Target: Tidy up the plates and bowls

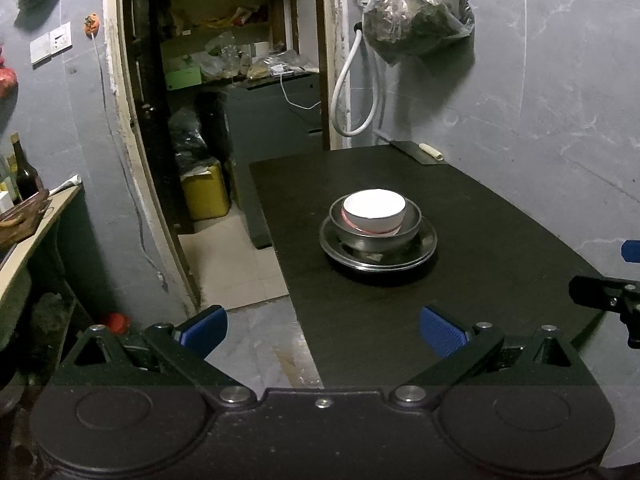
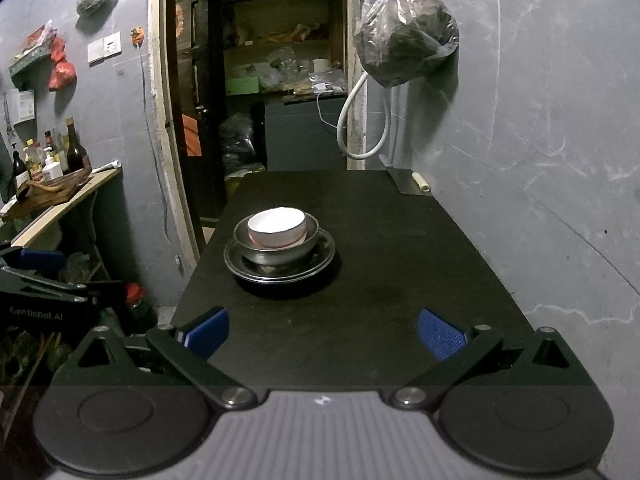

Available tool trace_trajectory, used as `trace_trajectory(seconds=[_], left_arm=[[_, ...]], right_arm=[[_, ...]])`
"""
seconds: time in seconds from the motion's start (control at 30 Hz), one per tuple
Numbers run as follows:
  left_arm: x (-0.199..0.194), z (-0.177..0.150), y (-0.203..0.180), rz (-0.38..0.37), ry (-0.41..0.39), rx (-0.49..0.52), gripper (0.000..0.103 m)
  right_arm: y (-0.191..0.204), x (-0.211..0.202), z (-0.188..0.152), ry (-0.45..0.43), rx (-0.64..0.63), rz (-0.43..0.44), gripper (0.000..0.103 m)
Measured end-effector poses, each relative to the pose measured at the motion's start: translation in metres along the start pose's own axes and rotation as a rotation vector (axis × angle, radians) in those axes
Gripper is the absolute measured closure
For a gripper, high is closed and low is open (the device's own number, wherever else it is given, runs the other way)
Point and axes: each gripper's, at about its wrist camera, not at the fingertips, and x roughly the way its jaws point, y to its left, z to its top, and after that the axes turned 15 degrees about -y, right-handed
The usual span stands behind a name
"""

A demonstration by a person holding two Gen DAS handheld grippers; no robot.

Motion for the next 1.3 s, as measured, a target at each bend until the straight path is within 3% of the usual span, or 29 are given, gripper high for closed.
trace_trajectory(seconds=[1.3], left_arm=[[-0.005, -0.006, 0.012, 0.008, 0.03, 0.01, 0.001]], right_arm=[[0.013, 0.005, -0.005, 0.048, -0.005, 0.004, 0.0]])
